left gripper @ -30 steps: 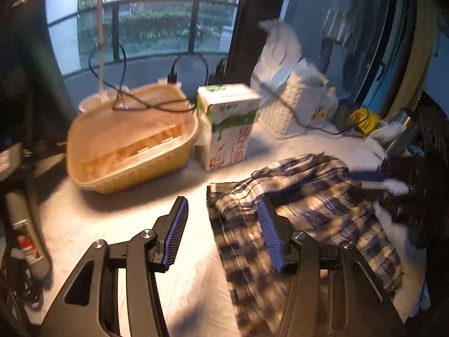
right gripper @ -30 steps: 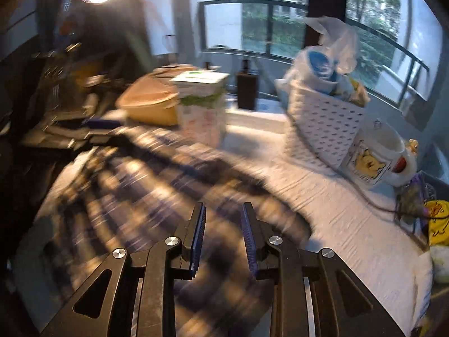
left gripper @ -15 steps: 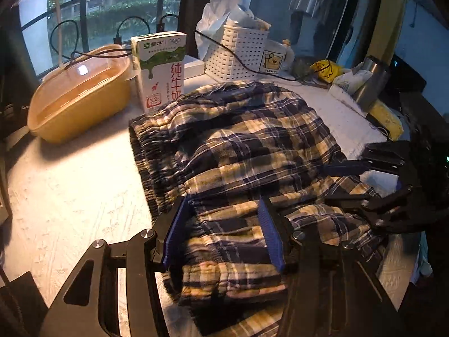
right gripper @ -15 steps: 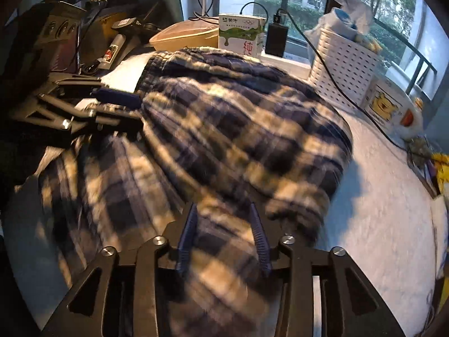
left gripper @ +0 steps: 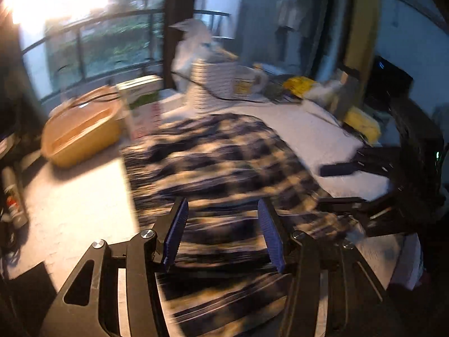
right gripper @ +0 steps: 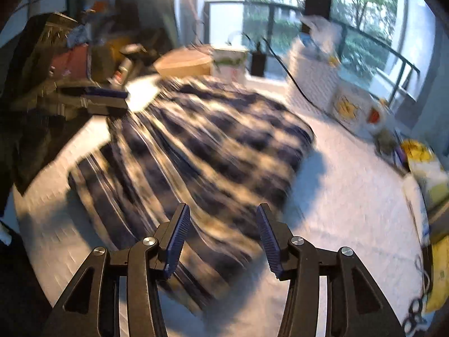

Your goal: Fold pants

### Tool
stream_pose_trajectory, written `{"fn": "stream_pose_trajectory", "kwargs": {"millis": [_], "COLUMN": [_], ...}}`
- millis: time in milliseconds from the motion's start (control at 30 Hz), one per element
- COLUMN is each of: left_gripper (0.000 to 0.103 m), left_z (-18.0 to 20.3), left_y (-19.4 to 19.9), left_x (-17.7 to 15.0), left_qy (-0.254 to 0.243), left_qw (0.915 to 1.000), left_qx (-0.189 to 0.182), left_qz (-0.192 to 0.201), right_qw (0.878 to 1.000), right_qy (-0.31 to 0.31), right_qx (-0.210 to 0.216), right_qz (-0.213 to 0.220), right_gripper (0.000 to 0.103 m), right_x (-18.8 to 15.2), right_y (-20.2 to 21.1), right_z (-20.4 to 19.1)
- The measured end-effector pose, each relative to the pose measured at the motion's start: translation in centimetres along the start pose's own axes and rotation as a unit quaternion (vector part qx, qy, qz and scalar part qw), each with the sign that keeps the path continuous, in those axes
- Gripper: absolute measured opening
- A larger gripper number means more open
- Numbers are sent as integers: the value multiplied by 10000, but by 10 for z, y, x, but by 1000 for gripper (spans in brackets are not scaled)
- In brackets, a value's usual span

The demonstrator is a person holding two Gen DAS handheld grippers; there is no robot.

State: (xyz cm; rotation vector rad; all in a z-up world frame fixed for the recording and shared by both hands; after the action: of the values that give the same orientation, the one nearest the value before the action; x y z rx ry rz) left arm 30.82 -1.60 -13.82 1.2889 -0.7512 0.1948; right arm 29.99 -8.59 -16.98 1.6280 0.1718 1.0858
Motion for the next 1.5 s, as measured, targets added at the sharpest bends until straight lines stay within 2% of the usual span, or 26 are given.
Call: {"fn": "stream_pose_trajectory", "kwargs": {"millis": [133, 167, 233, 367, 600, 733, 767, 833, 967, 1133, 1233, 1333, 1500], "left_gripper": [52, 52, 52, 52, 52, 52, 52, 52, 52, 52, 52, 53, 55], "left_z": [2, -4, -8, -4, -11, -32, -39, -59, -93, -107, -114, -120, -132], "left_y": [-35, -48, -54, -46, -18, 7, 11, 17, 7, -20, -42, -62, -89], "left_x": [-8, -15, -26, -41, -50, -41, -39, -30, -5, 33, 46, 47, 40], "left_qy": [-30, 120, 235, -29, 13, 43, 115, 383, 625, 744, 700, 825, 914], "left_qw": [9983, 9967, 9955, 9953, 9953, 9953, 9957, 9965, 9956, 9966, 9965, 9946, 9918], "left_qx": [361, 385, 284, 348, 170, 499, 488, 389, 499, 90, 45, -210, -121], "left_qz": [-456, -702, -878, -899, -955, -827, -778, -635, -478, -344, -450, -587, -882], "right_qw": [9996, 9992, 9983, 9986, 9983, 9978, 9980, 9981, 9987, 9972, 9944, 9929, 9936], "right_qy": [190, 233, 322, 284, 92, 30, -23, -120, -394, -718, -1034, -1184, -1125], "right_qx": [150, 81, 16, 70, 77, 8, -14, -127, -164, -157, -142, -3, 126], "right_qz": [-135, -303, -477, -445, -566, -663, -639, -590, -268, 124, 136, 109, -36], "right_gripper": [52, 52, 51, 51, 52, 53, 53, 53, 53, 54, 54, 54, 54], "right_x": [12, 9, -2, -19, -50, -60, -59, -56, -34, 8, 26, 39, 49], "right_y": [-26, -38, -46, -37, -18, -4, 1, 6, 14, 6, -10, -24, -47], "right_z": [-20, -22, -25, -19, 1, 13, 19, 30, 54, 79, 95, 102, 103]}}
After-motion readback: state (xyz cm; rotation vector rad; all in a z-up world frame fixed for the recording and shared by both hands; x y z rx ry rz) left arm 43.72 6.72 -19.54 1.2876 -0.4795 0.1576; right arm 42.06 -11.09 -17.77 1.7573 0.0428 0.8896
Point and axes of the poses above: each gripper's, at about its wrist camera, not at the fingertips, and y roughly against the way its jaws point, z to its right, x to its top, the point moved 9 cm from there along -y, roughly the way its jaws point, and after that the axes turned 10 degrees about -z, right-handed, at the moved point
